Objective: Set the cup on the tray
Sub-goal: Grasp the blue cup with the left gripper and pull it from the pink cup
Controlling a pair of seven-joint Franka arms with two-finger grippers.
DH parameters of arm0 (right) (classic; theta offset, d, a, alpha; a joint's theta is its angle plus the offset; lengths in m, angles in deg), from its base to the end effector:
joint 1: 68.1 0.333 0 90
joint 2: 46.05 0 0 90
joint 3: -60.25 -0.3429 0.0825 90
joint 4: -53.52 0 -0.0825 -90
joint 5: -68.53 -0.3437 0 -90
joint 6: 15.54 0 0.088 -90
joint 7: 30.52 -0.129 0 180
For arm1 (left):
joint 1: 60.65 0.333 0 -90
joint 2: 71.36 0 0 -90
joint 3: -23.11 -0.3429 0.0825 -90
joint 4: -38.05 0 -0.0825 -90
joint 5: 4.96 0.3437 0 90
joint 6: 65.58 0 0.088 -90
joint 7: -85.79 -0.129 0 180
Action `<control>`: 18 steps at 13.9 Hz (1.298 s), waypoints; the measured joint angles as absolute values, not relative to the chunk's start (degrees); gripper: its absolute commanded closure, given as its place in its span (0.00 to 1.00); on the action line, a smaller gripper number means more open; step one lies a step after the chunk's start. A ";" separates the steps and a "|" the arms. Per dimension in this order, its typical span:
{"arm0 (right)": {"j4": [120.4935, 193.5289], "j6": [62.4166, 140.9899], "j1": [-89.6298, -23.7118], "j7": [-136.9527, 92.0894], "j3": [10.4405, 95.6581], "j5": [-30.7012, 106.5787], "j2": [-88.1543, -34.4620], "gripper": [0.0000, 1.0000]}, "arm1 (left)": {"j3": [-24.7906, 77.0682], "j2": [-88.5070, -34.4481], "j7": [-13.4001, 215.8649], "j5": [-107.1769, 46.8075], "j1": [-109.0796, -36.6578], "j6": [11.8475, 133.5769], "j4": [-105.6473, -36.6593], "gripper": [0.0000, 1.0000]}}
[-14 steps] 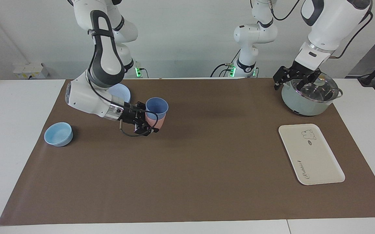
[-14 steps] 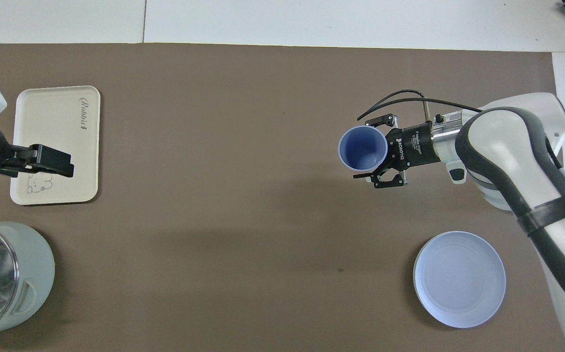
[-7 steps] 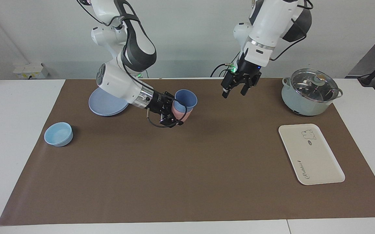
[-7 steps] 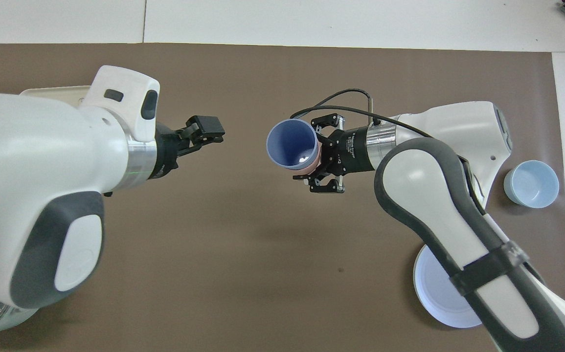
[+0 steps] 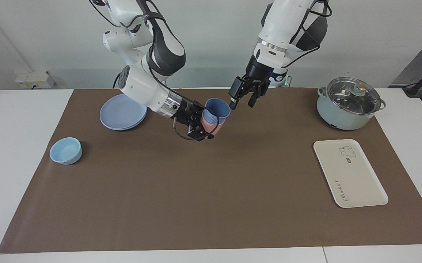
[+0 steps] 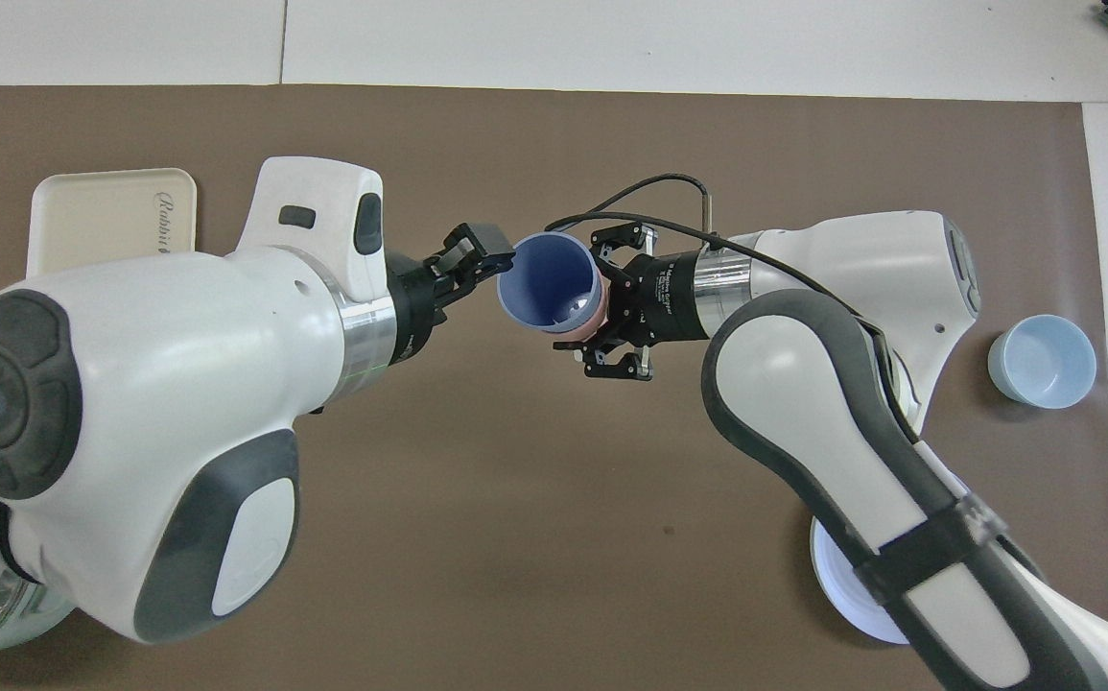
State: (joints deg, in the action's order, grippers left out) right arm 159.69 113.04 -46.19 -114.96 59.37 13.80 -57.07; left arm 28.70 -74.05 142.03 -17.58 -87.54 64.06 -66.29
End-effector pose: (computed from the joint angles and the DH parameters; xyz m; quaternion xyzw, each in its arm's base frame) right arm 0.5486 0.2706 0.4785 -0.6303 0.6671 0.2597 0.3004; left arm 0.4651 -0.3087 0.6190 0.9343 0.2447 0.1041 0.2373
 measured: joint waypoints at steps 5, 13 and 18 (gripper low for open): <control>159.70 114.01 -46.19 -115.20 59.41 13.79 -57.08 1.00 | 28.60 -71.69 142.55 -17.63 -89.12 66.72 -66.94 1.00; 159.67 115.00 -46.55 -115.58 59.69 13.61 -57.22 1.00 | 27.34 -70.35 142.68 -17.76 -89.08 61.02 -60.66 1.00; 159.68 115.00 -48.35 -114.79 59.99 9.36 -57.22 1.00 | 26.56 -70.58 141.62 -17.73 -83.35 48.59 -52.53 1.00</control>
